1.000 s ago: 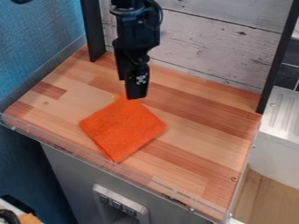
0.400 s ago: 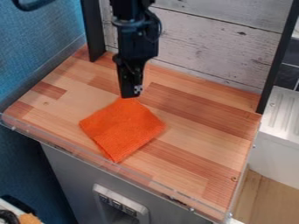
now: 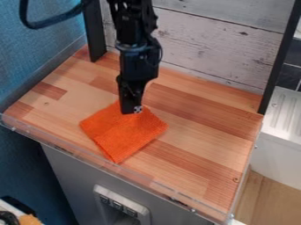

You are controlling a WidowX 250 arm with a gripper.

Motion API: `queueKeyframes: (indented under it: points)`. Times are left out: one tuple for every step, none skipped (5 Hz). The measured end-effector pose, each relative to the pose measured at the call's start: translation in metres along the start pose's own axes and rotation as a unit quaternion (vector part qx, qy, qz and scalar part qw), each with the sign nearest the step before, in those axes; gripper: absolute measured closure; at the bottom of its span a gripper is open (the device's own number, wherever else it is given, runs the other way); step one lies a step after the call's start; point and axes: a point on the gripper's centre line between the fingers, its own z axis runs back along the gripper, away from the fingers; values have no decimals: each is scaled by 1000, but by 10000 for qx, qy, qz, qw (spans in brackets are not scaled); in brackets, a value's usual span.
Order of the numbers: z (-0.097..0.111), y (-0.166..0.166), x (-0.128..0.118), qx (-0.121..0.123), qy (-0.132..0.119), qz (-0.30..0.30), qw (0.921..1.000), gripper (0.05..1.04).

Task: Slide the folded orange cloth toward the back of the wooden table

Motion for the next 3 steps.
queueKeyframes:
  points:
    - [-6, 1, -2, 100, 0, 30, 9999, 1021]
    - [-11, -1, 0, 185, -47, 51, 9998, 1021]
    - [-19, 0, 2, 240, -102, 4, 9997, 1021]
